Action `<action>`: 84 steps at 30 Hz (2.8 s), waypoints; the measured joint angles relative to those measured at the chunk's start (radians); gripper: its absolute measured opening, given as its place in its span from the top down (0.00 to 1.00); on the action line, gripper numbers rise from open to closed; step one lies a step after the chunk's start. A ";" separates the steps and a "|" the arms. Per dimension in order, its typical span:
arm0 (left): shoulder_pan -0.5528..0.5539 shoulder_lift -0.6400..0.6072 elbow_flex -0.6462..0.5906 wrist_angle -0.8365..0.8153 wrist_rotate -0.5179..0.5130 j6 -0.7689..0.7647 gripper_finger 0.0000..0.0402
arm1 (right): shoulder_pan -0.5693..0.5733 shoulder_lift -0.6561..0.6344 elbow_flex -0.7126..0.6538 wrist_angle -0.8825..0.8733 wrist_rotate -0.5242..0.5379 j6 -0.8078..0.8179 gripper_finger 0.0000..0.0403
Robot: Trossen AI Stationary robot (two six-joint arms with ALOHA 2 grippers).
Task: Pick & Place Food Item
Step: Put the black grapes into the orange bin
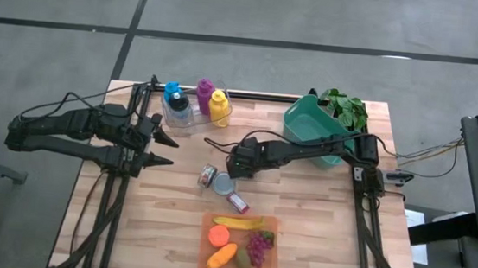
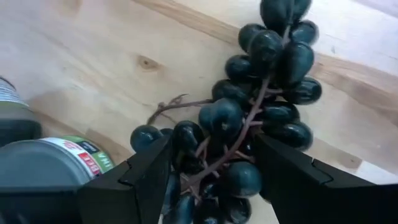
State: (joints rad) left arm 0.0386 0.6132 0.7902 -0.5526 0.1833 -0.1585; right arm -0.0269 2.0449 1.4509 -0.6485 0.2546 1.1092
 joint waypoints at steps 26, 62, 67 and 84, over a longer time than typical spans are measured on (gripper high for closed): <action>0.000 0.000 0.000 0.000 0.000 0.000 0.31 | -0.017 0.032 0.000 0.005 -0.019 -0.013 0.57; 0.000 0.000 0.000 0.001 0.000 0.000 0.31 | -0.022 -0.046 0.000 0.007 0.016 -0.086 0.92; 0.000 0.000 0.000 0.001 0.000 0.000 0.31 | -0.022 -0.104 0.000 -0.002 0.038 -0.135 0.92; 0.000 0.000 0.000 0.001 0.000 0.000 0.31 | 0.009 -0.397 0.000 -0.041 0.063 -0.460 0.92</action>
State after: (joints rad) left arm 0.0386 0.6131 0.7902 -0.5518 0.1835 -0.1585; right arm -0.0182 1.6478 1.4506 -0.6894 0.3172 0.6489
